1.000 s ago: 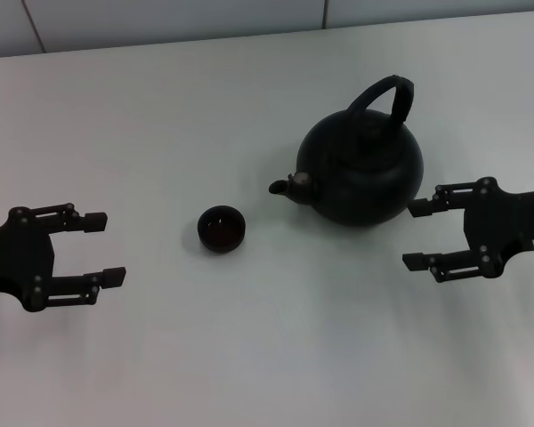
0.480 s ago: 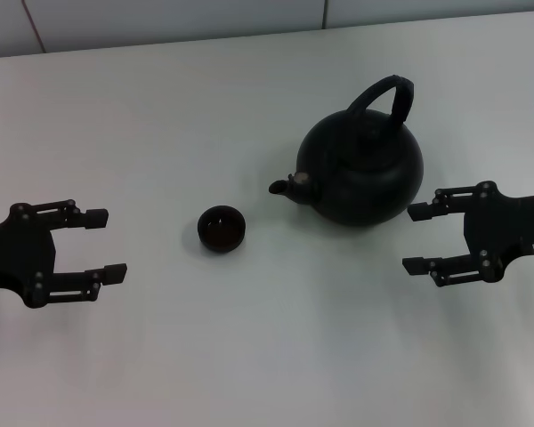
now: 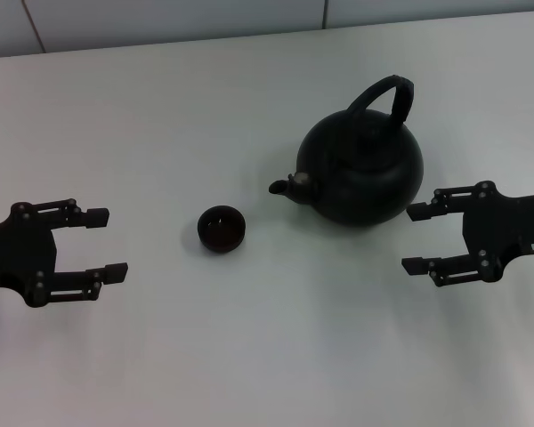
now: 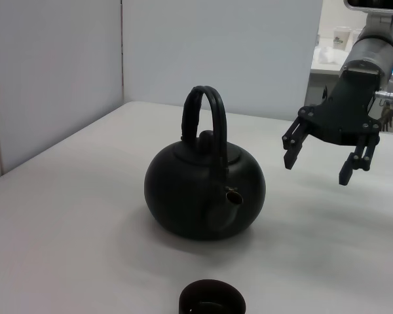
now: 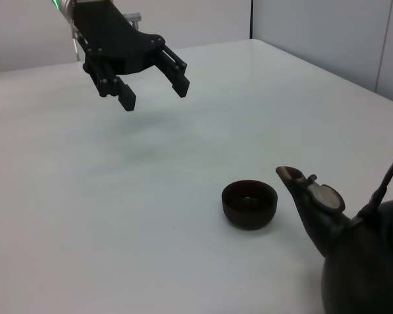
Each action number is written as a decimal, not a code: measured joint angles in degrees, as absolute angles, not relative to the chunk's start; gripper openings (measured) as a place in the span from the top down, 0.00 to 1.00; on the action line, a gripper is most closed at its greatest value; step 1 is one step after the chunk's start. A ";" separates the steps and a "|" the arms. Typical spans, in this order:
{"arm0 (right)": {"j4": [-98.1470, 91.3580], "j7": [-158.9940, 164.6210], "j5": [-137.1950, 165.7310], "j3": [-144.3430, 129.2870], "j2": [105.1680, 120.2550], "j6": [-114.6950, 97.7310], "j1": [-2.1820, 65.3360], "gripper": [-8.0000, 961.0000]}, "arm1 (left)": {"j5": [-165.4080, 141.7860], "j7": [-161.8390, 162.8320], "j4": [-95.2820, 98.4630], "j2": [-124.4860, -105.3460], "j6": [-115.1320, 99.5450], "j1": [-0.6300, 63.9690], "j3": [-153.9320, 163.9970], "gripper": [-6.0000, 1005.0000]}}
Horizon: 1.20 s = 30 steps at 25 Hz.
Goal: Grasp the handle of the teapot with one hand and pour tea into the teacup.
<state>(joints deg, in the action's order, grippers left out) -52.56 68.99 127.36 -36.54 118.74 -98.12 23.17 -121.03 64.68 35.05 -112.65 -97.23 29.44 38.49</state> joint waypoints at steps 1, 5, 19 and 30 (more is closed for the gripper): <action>-52.56 68.96 127.36 -36.55 118.74 -98.10 23.20 0.24 | -121.03 64.68 35.07 -112.69 -97.20 29.44 38.49 0.23; -52.50 68.86 127.36 -36.56 118.74 -98.08 23.27 0.24 | -121.03 64.68 35.07 -112.79 -97.20 29.44 38.49 0.23; -52.21 68.31 127.35 -36.56 118.74 -97.88 23.46 0.24 | -121.28 64.67 35.07 -113.15 -96.84 29.30 38.53 0.23; -52.10 68.28 127.35 -36.56 118.69 -97.86 23.90 0.24 | -121.23 64.52 35.33 -113.35 -96.73 29.06 38.45 0.23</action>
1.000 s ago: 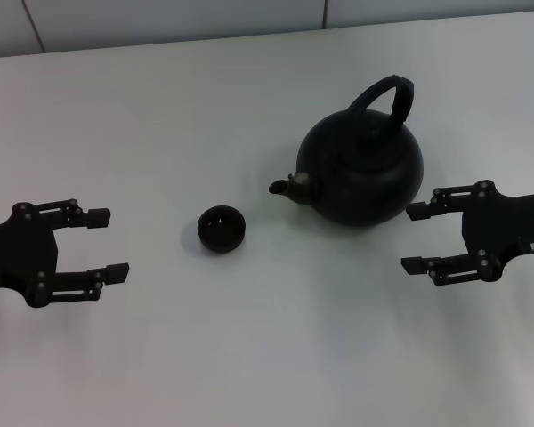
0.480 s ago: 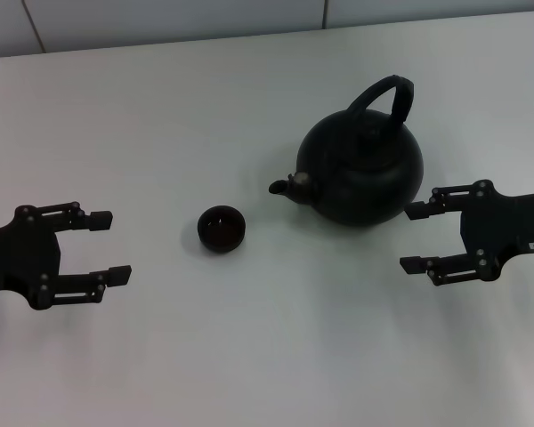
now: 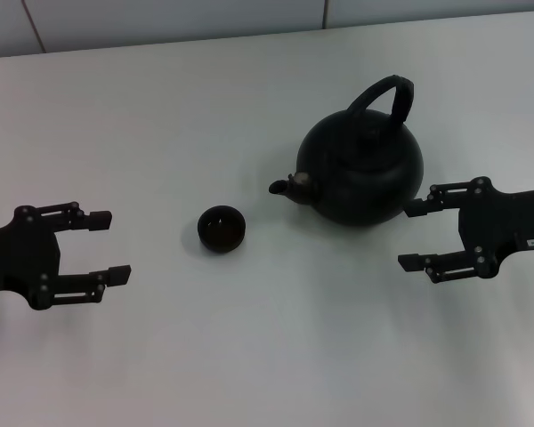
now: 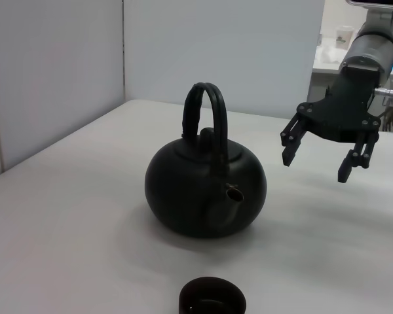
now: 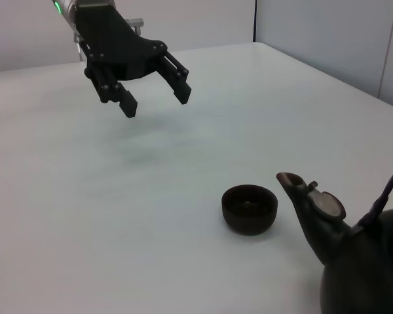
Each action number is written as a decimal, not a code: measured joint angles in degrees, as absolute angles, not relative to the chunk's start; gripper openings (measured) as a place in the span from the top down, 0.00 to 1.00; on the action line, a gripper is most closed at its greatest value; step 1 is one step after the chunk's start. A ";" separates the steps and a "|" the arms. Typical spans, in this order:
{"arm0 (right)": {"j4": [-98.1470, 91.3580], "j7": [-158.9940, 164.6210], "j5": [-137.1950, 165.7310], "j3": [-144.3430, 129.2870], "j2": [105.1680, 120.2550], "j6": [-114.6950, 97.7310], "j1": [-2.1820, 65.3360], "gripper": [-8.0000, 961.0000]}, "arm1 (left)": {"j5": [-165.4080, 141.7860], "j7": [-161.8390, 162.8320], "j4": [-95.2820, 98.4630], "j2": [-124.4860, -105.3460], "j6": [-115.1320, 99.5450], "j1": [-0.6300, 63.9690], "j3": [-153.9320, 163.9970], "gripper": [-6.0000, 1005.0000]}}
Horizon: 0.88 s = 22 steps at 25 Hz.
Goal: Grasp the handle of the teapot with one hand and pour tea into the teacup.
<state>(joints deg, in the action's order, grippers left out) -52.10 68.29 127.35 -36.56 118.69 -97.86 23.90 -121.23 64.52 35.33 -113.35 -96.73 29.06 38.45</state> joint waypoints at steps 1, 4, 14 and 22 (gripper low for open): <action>-52.10 68.29 127.35 -36.56 118.69 -97.81 23.90 0.24 | -121.13 64.51 35.57 -113.35 -96.73 28.97 38.42 0.23; -52.05 68.28 127.35 -36.56 118.70 -97.41 23.91 0.24 | -121.09 64.51 35.68 -113.35 -96.73 28.93 38.41 0.23; -52.02 68.29 127.35 -36.56 118.68 -97.28 23.99 0.24 | -121.16 64.51 35.68 -113.48 -96.77 29.10 38.41 0.23; -52.03 68.29 127.35 -36.56 118.74 -97.29 24.11 0.24 | -121.25 64.56 35.68 -113.59 -96.77 29.31 38.52 0.23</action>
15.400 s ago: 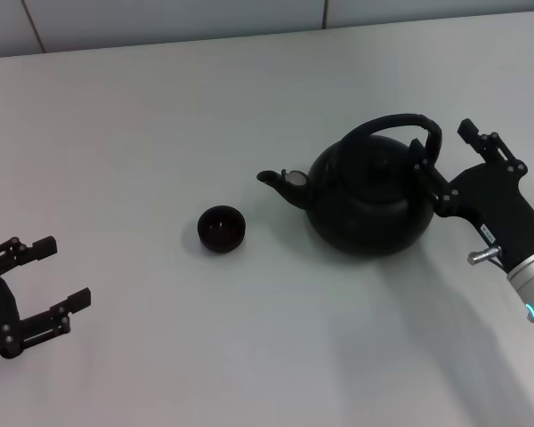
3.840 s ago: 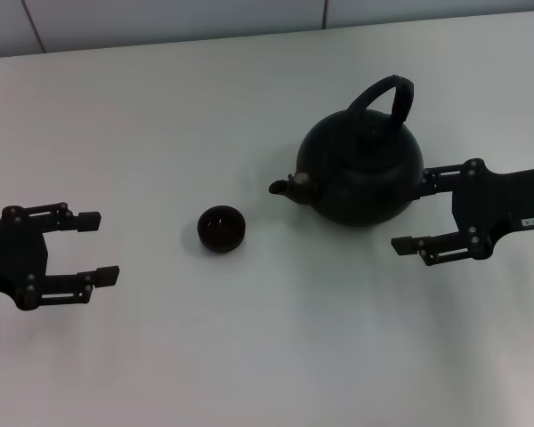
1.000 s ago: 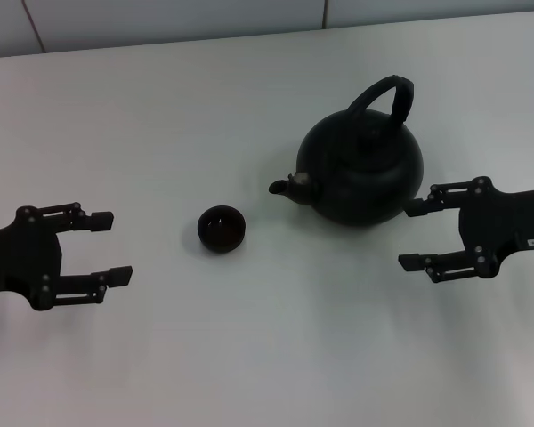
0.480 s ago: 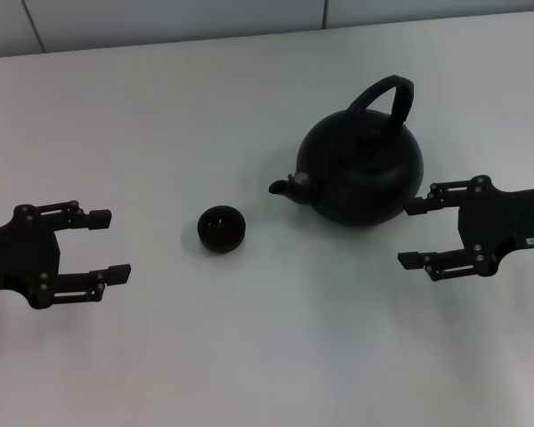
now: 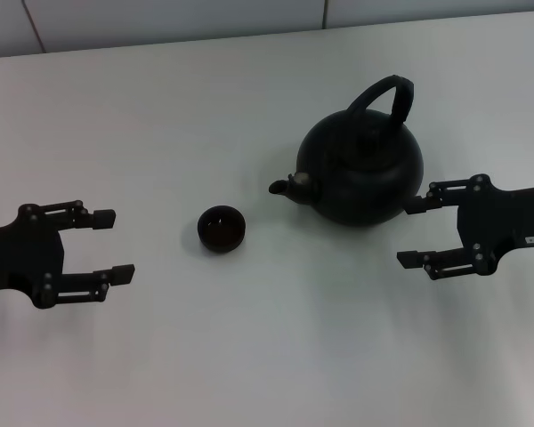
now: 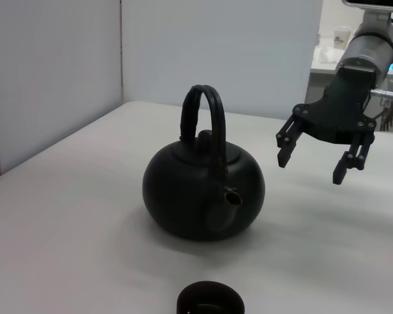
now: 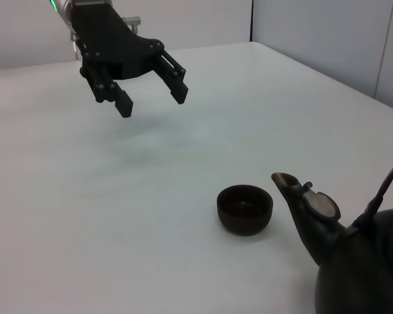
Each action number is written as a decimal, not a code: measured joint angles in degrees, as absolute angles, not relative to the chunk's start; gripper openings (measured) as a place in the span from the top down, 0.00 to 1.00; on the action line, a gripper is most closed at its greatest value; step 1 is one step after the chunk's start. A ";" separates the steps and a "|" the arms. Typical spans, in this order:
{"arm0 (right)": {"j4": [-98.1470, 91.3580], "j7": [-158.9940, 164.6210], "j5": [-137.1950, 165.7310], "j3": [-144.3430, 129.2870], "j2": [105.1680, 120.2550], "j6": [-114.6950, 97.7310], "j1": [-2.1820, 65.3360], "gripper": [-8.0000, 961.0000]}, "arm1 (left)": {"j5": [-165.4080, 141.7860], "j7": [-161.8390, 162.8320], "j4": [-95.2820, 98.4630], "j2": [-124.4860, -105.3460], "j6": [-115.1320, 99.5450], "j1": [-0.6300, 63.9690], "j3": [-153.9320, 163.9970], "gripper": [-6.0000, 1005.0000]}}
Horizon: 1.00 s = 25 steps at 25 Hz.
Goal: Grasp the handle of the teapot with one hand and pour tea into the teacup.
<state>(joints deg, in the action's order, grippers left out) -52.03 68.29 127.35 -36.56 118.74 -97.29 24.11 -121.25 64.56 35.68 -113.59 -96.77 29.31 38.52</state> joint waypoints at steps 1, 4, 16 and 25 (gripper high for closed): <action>-52.03 68.29 127.35 -36.56 118.74 -97.29 24.16 0.24 | -121.25 64.56 35.68 -113.59 -96.77 29.31 38.52 0.23; -52.03 68.37 127.35 -36.56 118.72 -97.29 24.26 0.24 | -121.30 64.56 35.68 -113.76 -96.77 29.34 38.78 0.23; -52.03 68.50 127.35 -36.56 118.78 -97.24 24.70 0.24 | -121.11 64.60 35.68 -114.02 -96.68 29.34 38.44 0.23; -52.03 68.56 127.35 -36.59 118.74 -97.07 24.94 0.24 | -121.03 64.60 35.68 -114.02 -96.67 29.40 38.41 0.23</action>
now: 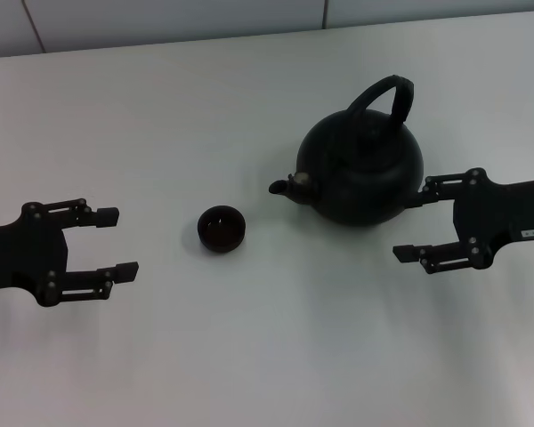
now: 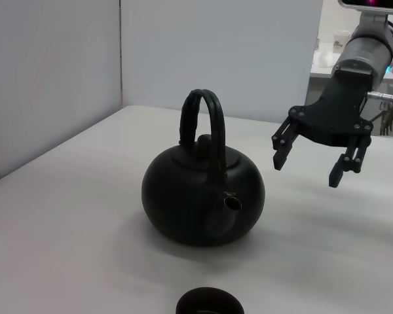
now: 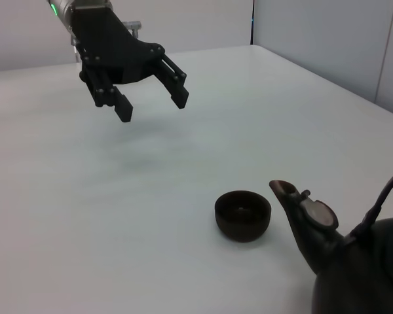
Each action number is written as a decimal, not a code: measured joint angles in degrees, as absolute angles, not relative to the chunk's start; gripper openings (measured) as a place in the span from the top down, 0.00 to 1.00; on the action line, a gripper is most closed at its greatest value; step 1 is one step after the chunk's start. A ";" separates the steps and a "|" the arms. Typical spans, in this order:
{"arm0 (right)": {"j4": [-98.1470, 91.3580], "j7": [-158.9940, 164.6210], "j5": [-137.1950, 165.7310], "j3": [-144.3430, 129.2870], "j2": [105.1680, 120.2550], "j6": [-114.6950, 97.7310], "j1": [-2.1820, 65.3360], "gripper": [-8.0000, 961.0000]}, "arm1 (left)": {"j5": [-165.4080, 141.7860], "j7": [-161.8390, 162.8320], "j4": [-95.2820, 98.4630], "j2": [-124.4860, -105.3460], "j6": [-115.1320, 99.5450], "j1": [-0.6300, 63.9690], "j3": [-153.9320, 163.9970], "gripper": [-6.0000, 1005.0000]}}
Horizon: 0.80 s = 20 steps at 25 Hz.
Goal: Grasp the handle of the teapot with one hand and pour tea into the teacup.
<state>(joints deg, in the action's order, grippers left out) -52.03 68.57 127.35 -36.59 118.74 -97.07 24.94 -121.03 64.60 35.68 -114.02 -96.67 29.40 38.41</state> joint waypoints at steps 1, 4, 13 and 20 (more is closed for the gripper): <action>-52.03 68.56 127.36 -36.64 118.73 -96.89 24.97 0.24 | -121.02 64.60 35.68 -114.02 -96.68 29.44 38.41 0.23; -52.03 68.56 127.73 -36.70 118.73 -96.78 25.14 0.24 | -121.01 64.60 35.68 -114.02 -96.67 29.48 38.41 0.23; -51.87 68.58 128.06 -36.74 118.67 -96.76 25.62 0.24 | -121.01 64.57 35.68 -114.08 -96.24 29.46 38.40 0.23; -51.85 68.63 128.15 -36.74 118.65 -96.76 25.93 0.24 | -121.02 64.54 35.68 -114.08 -96.23 29.44 38.40 0.23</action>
